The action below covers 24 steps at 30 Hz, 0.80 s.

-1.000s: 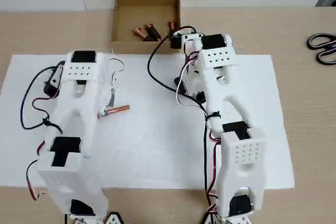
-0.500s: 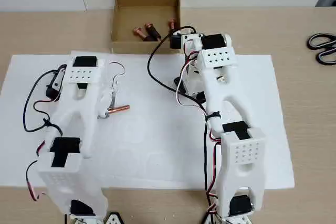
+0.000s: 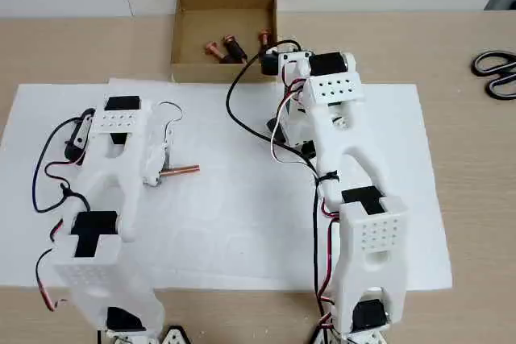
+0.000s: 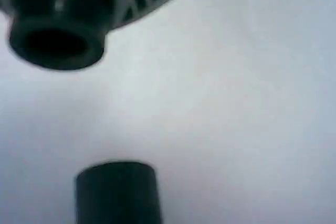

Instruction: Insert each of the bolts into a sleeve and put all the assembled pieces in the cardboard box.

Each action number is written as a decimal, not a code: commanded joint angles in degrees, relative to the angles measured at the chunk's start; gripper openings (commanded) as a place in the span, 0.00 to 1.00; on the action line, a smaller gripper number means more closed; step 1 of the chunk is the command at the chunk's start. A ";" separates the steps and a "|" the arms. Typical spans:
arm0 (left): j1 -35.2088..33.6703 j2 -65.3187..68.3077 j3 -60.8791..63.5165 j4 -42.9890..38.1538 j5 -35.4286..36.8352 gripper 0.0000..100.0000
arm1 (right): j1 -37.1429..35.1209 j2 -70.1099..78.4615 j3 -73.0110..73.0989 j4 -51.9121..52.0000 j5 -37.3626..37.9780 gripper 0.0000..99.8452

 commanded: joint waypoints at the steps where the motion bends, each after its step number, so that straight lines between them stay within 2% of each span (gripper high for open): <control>1: -0.18 -0.26 0.31 -0.62 0.35 0.10 | -0.22 -4.18 -0.26 0.57 -0.44 0.00; 11: 2.20 -0.26 1.63 -0.44 0.00 0.10 | -0.22 -4.18 -0.26 0.57 -0.44 0.00; 15: 3.52 -0.26 1.63 -0.26 0.26 0.00 | -0.22 -4.18 -0.26 0.57 -0.44 0.00; 24: 4.13 -0.97 0.75 2.29 -0.09 0.01 | -0.22 -4.18 -0.26 0.57 -0.44 0.00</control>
